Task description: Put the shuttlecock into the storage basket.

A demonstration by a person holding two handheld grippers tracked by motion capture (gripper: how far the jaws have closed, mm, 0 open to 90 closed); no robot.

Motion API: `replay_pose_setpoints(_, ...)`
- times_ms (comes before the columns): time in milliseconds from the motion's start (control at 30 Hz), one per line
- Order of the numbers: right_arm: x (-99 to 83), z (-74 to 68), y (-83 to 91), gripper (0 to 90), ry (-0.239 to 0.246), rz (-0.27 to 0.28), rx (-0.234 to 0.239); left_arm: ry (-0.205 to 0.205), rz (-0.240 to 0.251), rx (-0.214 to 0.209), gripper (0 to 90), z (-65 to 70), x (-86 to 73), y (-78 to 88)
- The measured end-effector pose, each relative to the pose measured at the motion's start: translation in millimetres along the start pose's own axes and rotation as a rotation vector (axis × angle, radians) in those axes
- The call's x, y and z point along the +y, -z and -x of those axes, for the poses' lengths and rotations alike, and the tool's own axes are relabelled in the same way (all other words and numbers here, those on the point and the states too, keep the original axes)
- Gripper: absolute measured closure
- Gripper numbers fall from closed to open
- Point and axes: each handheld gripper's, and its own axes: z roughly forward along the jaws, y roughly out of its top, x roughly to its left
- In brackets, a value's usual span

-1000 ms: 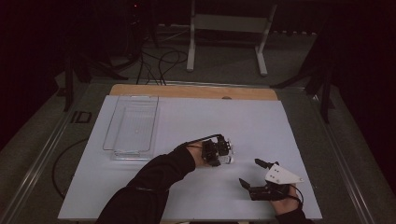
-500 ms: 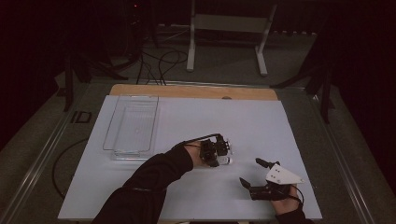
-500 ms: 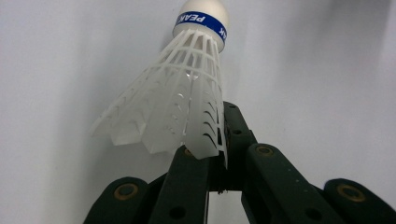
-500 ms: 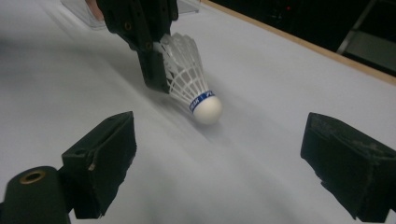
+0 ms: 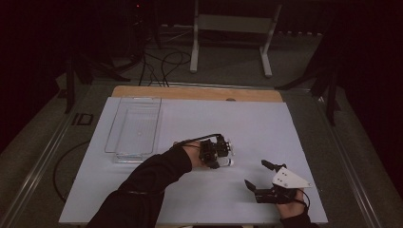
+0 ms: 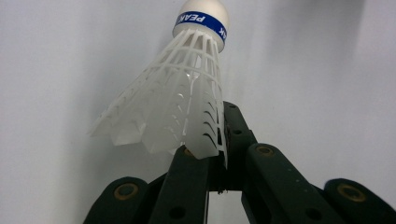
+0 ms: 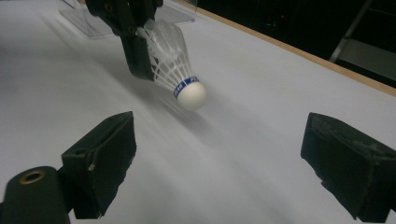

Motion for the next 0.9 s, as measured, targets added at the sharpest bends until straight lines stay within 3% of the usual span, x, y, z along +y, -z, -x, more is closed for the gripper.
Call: replay_pose_setpoints(900,-0.6,-1.3,-2.1,10.1,0.006,-0.01,0.013,-0.036,0.004,-0.014,90.0,6.8,-11.8,35.0)
